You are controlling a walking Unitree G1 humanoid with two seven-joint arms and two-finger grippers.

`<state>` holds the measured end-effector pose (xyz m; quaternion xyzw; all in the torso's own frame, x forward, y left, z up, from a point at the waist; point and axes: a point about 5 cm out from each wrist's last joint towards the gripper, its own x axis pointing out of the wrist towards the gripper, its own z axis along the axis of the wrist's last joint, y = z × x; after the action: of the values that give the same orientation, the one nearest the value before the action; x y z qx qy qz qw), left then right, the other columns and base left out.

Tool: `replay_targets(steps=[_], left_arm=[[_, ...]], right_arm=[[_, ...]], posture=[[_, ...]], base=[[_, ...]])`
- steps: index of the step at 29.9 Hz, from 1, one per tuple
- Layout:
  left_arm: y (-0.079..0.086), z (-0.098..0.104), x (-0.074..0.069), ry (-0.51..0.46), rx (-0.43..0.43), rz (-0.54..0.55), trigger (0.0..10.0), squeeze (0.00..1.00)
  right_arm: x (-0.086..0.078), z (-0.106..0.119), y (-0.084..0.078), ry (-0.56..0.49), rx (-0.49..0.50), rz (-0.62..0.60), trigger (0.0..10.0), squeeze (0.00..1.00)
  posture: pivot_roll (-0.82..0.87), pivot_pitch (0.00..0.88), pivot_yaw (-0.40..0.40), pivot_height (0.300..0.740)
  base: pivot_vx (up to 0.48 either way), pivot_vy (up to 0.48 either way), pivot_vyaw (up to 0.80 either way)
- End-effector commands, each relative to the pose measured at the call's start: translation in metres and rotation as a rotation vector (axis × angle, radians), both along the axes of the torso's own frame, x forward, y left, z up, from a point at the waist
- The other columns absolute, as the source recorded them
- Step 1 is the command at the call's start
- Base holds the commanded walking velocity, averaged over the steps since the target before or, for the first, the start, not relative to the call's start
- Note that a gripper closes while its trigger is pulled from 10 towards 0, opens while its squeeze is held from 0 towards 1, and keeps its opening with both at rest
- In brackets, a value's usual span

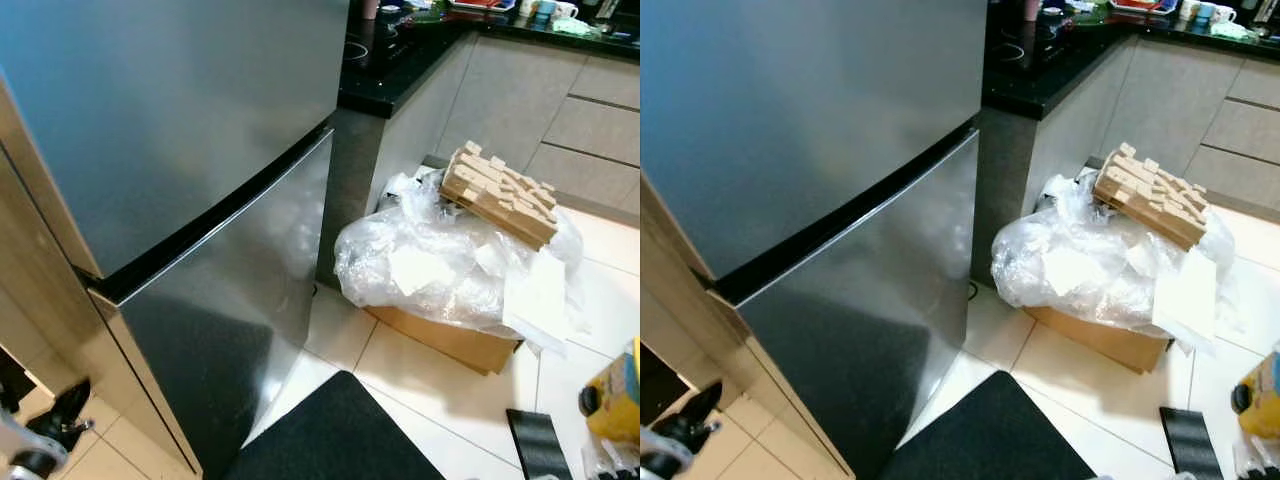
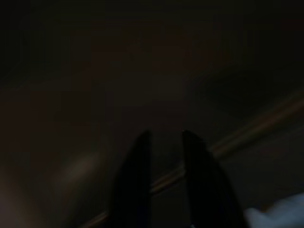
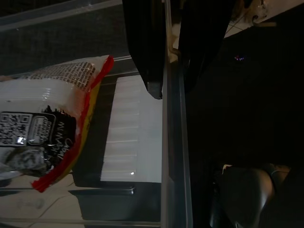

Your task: Restocking fridge

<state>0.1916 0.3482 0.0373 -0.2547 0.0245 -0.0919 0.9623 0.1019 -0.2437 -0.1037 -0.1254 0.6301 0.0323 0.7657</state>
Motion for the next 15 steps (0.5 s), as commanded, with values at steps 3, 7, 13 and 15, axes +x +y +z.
replay_targets(steps=[3,7,13,15], left_arm=[[0.001,0.034,0.009,-0.143,0.012,-0.202,10.0,1.00],[-0.007,0.056,0.012,-0.232,0.032,-0.356,10.0,1.00],[-0.018,0.080,0.012,-0.299,0.071,-0.499,10.0,1.00],[-0.019,0.085,0.011,-0.306,0.087,-0.530,10.0,1.00]], right_arm=[[-0.001,0.001,-0.004,-0.003,-0.007,-0.011,10.0,0.00],[-0.001,0.001,-0.004,-0.004,-0.008,-0.011,10.0,0.00],[-0.001,0.001,-0.003,-0.006,-0.006,-0.011,10.0,0.00],[-0.001,0.001,-0.003,-0.006,-0.006,-0.012,10.0,0.00]], posture=[[-0.04,0.000,-0.033,0.740],[-0.04,0.000,-0.036,0.740],[-0.04,0.000,-0.033,0.740],[-0.04,0.000,-0.033,0.740]], base=[[0.000,0.000,0.00],[0.000,0.000,0.00],[0.000,0.000,0.00],[0.000,0.000,0.00]])
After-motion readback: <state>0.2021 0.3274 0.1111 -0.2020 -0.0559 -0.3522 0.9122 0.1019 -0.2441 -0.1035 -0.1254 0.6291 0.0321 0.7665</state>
